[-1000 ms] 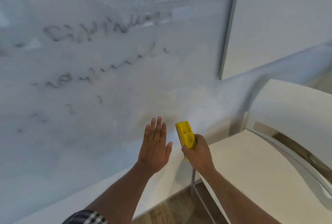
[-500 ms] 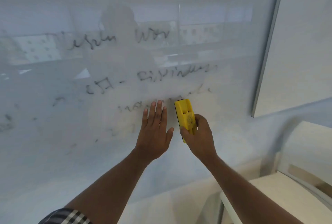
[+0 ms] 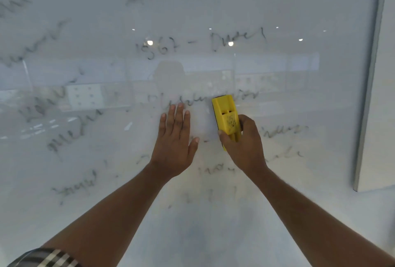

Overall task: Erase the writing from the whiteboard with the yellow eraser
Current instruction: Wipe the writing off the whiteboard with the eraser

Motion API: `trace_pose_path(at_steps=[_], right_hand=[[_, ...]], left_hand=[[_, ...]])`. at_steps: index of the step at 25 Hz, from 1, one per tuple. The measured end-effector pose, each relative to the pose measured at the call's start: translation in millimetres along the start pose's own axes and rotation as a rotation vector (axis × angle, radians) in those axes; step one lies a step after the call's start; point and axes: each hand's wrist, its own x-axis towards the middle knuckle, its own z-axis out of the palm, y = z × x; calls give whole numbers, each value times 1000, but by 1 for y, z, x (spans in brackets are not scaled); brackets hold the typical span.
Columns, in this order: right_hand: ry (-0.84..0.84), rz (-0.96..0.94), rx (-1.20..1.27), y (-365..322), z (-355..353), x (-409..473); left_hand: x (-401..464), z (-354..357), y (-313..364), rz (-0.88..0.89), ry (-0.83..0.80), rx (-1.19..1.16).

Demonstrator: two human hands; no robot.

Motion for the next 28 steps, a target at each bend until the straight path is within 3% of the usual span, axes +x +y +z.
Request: trace_pose_path(at_steps=[11,18,21,25,28], right_hand=[[74,-333,-22,-138,56,85],[142,-518,-185,-216,86,142],[210,-606,-369,-240,99,162],[388,-443,-420,-274,122,177],[364,-452,-435,-313,157,163]], left_hand=[[42,-105,-181,-122,111,187],[20,-154,-274,-263,113,262],[3,-164,-306,-311,128,271],[-16,-172,-333,-399,156,255],[-27,-174,-345,-461,178,221]])
